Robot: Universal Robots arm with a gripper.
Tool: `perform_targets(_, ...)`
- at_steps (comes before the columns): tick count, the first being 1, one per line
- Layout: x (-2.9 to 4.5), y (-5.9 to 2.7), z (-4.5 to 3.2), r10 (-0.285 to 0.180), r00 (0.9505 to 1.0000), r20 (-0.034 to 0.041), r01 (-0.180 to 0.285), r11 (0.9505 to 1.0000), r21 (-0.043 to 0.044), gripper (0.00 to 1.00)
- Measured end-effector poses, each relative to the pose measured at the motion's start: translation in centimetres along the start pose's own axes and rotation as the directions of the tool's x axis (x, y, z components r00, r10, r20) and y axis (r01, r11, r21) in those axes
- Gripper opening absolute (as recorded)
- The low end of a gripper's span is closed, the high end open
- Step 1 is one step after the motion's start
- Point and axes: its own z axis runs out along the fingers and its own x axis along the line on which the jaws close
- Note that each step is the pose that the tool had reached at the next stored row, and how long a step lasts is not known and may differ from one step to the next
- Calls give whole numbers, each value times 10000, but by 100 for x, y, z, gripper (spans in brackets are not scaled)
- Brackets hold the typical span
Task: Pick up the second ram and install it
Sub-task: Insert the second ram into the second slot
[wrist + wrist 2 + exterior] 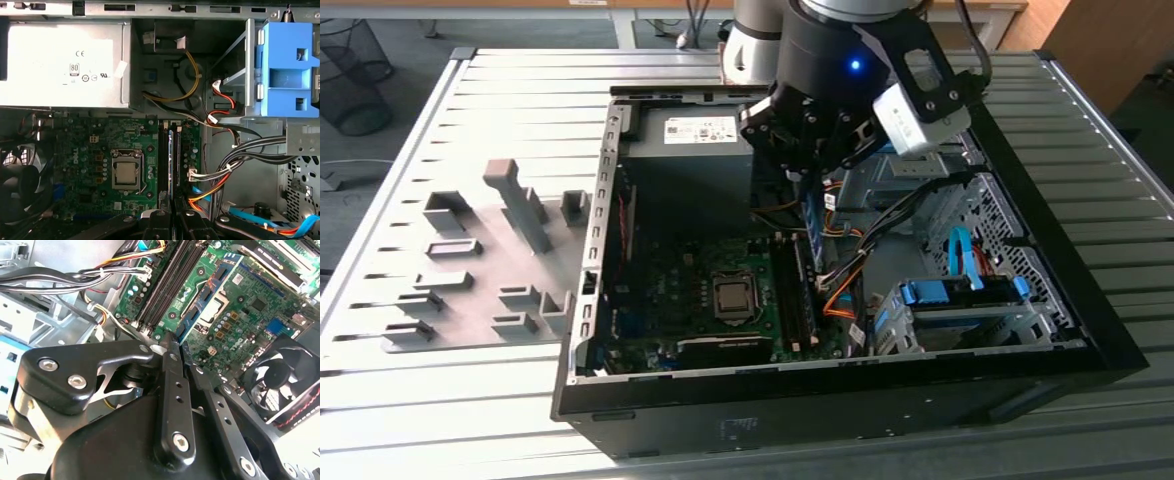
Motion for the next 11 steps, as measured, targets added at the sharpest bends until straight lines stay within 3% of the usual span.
perform_targets(11, -1, -18, 199, -41, 10000, -3, 41, 10000, 0, 14)
